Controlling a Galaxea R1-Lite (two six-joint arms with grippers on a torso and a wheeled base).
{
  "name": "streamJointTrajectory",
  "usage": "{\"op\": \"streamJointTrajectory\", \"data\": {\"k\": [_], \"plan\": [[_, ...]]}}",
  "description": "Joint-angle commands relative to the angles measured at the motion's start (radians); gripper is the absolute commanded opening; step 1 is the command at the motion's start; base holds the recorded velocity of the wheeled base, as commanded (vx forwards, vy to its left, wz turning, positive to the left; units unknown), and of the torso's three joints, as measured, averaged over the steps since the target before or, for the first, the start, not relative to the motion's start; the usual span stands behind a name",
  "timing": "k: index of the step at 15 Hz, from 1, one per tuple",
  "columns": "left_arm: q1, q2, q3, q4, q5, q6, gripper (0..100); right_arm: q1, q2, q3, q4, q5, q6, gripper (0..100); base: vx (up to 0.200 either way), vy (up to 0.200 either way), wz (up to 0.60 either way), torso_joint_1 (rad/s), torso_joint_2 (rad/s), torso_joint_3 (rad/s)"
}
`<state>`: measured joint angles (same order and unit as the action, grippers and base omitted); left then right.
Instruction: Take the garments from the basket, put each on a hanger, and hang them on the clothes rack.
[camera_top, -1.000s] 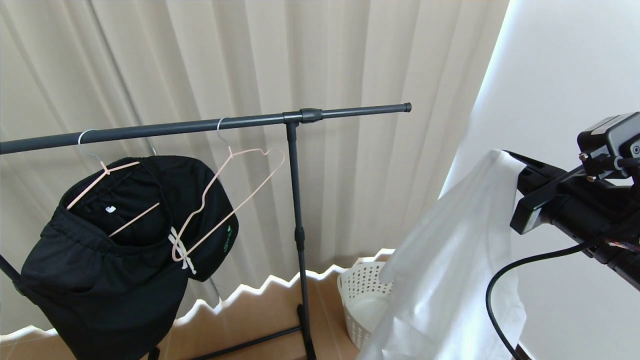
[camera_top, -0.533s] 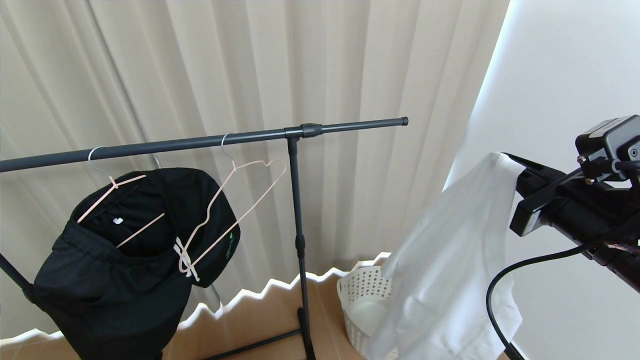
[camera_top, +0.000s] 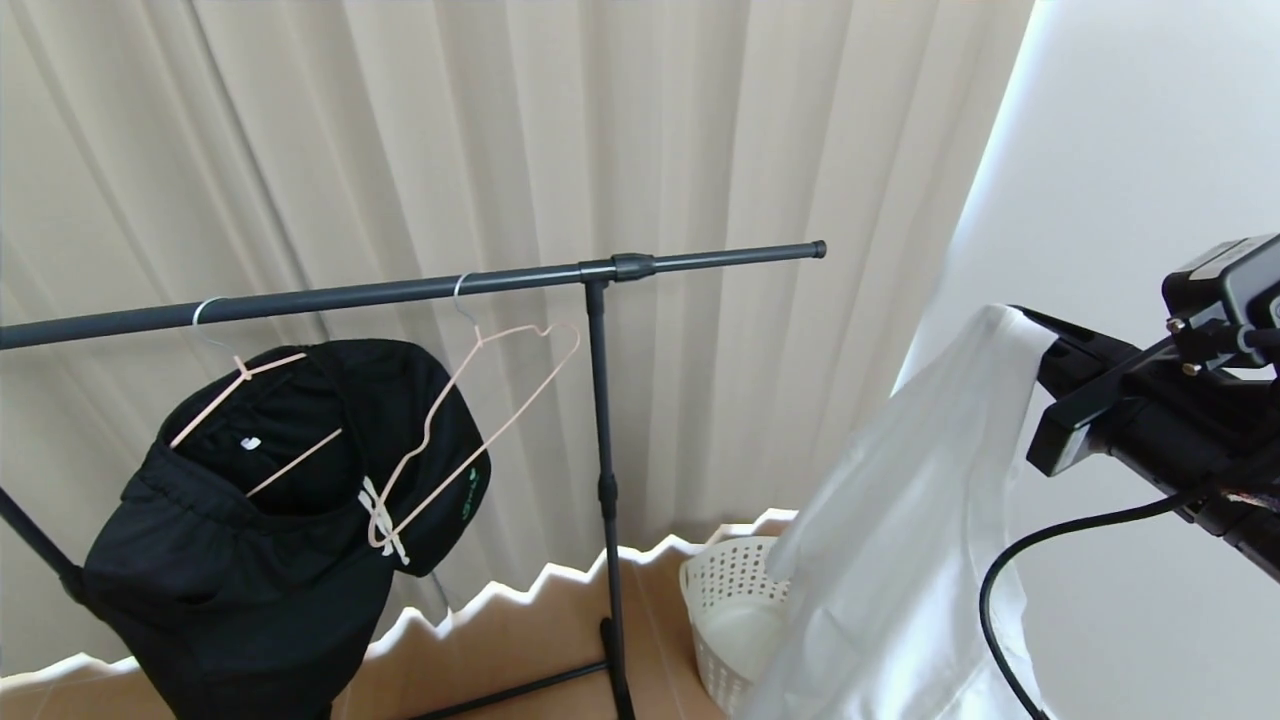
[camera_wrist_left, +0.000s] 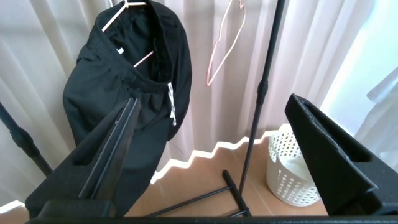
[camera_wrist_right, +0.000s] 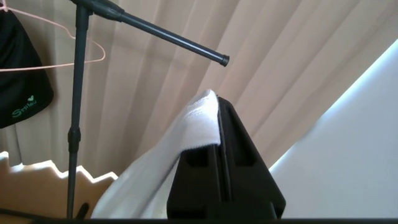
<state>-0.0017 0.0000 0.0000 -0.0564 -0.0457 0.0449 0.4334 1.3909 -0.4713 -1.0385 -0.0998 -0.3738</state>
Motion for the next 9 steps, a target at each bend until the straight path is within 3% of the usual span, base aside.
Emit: {"op": "streamJointTrajectory", "data": {"k": [1,4,8,9], "plan": [[0.0,0.0,0.0,-0.002,0.0,0.001,100,0.001,-0.001,-0.001,0.002,0.0,0.0,0,0.0,0.0,0.6,-0.002,-0.01,0.002],[0.0,0.0,0.0,-0.002,0.0,0.001,100,-0.004,0.004,-0.001,0.002,0.0,0.0,0,0.0,0.0,0.6,0.01,0.0,-0.002],[0.0,0.0,0.0,0.001,-0.003,0.001,100,-0.004,0.007,-0.001,0.002,0.0,0.0,0,0.0,0.0,0.0,0.0,0.0,0.0],[0.0,0.0,0.0,0.001,-0.003,0.001,100,-0.005,0.007,-0.001,0.002,0.0,0.0,0,-0.2,0.0,0.0,0.002,0.0,0.002]]}}
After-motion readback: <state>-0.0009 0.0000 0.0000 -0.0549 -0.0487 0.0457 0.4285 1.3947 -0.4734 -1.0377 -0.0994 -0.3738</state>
